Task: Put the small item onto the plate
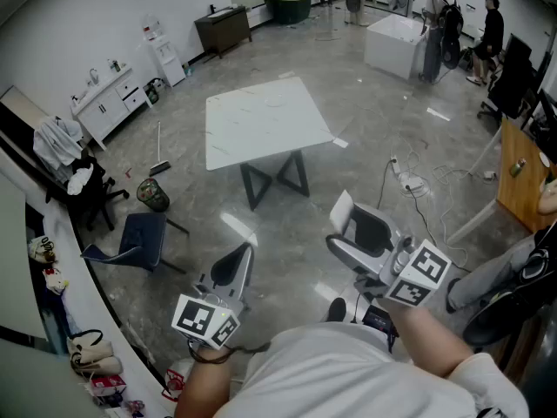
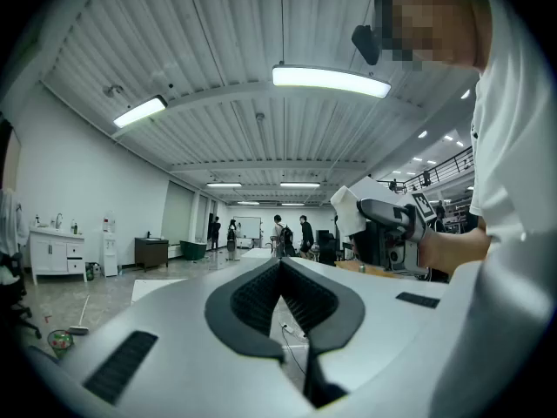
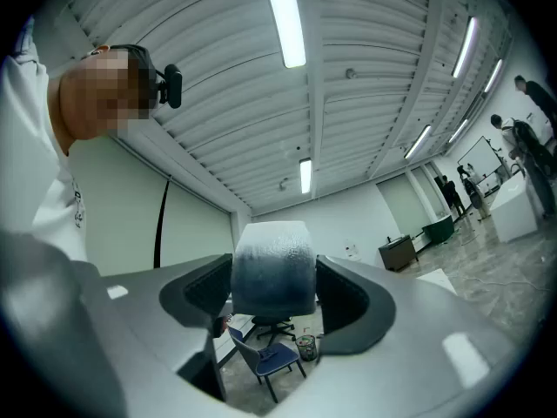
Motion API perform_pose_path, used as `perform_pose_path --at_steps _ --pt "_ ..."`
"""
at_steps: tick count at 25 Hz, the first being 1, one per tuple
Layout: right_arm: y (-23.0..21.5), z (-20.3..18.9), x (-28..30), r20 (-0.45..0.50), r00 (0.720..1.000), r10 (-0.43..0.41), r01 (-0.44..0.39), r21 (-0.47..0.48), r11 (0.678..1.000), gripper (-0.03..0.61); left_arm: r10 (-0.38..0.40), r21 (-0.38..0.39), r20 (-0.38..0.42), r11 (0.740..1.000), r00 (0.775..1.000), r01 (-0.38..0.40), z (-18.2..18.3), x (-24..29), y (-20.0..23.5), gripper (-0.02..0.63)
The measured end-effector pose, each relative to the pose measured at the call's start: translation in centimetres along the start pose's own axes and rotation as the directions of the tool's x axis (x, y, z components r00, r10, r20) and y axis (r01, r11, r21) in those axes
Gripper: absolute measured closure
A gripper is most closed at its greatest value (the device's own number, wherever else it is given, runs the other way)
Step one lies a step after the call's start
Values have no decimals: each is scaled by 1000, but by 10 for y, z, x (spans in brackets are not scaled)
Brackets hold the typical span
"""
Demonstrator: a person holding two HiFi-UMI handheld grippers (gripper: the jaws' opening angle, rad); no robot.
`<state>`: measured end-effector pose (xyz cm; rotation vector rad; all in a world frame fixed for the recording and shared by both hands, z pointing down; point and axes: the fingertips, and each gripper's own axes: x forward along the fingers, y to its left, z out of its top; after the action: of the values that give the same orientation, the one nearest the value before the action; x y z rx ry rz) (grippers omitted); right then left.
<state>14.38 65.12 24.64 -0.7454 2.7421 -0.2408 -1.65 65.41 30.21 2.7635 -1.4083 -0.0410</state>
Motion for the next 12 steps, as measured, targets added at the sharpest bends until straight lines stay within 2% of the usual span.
perform_pose_path --at_steps 12 --pt "18 -16 15 -12 1000 -20 20 -6 1000 285 8 -18 21 1000 1000 -8 6 -24 25 607"
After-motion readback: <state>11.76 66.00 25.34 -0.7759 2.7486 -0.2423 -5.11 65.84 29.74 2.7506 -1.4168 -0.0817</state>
